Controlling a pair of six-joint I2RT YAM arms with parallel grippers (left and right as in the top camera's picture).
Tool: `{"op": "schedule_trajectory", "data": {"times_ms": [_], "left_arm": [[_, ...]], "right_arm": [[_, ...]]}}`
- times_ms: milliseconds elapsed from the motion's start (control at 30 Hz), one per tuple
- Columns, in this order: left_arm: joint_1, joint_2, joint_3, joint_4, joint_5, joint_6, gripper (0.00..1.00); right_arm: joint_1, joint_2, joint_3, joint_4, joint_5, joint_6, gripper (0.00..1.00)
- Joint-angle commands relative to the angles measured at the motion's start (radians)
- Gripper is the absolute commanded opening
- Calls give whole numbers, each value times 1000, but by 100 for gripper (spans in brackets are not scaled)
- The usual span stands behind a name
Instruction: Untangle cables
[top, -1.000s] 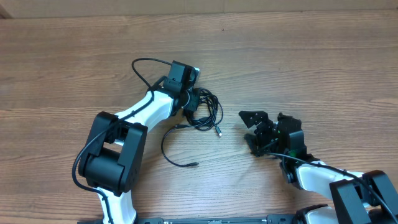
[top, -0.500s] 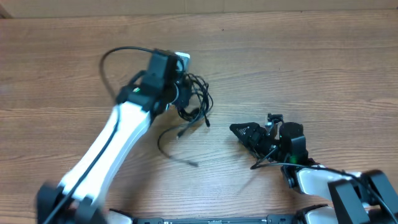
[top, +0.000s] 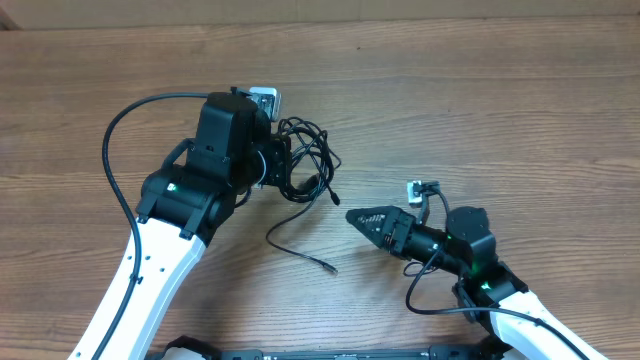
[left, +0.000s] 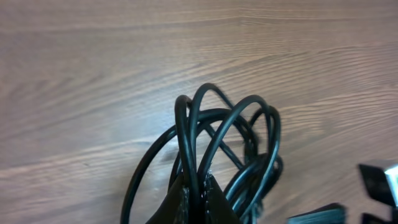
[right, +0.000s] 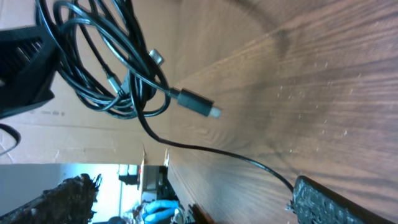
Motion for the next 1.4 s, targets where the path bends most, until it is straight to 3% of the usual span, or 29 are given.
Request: {"op": "schedule_trajectory", "data": {"times_ms": [0, 67, 367, 567, 800, 1033, 1100, 1233, 1367], "left_arm": [[5, -19, 17, 7, 90, -144, 4], [5, -19, 17, 3, 94, -197, 4], [4, -19, 16, -36, 241, -198, 4], [4, -19, 16, -58, 414, -124, 4], [6, -19, 17, -42, 667, -84, 4], [36, -19, 17, 60, 856, -74, 4], [39, -19, 17, 87, 850, -73, 4], [39, -19, 16, 62, 675, -50, 5], [39, -19, 16, 27, 502, -33, 4]], "right_arm": [[64, -18, 88, -84, 112, 17, 100], [112, -17, 108, -87, 163, 55, 100], [194, -17, 115, -68, 431, 127, 100], [194, -15, 115, -72, 549, 139, 100], [194, 33, 115, -202, 682, 137, 84], [194, 138, 115, -279, 726, 132, 84], [194, 145, 115, -280, 719, 128, 89], [194, 134, 115, -274, 696, 49, 99], [194, 87, 115, -276, 620, 8, 100]]}}
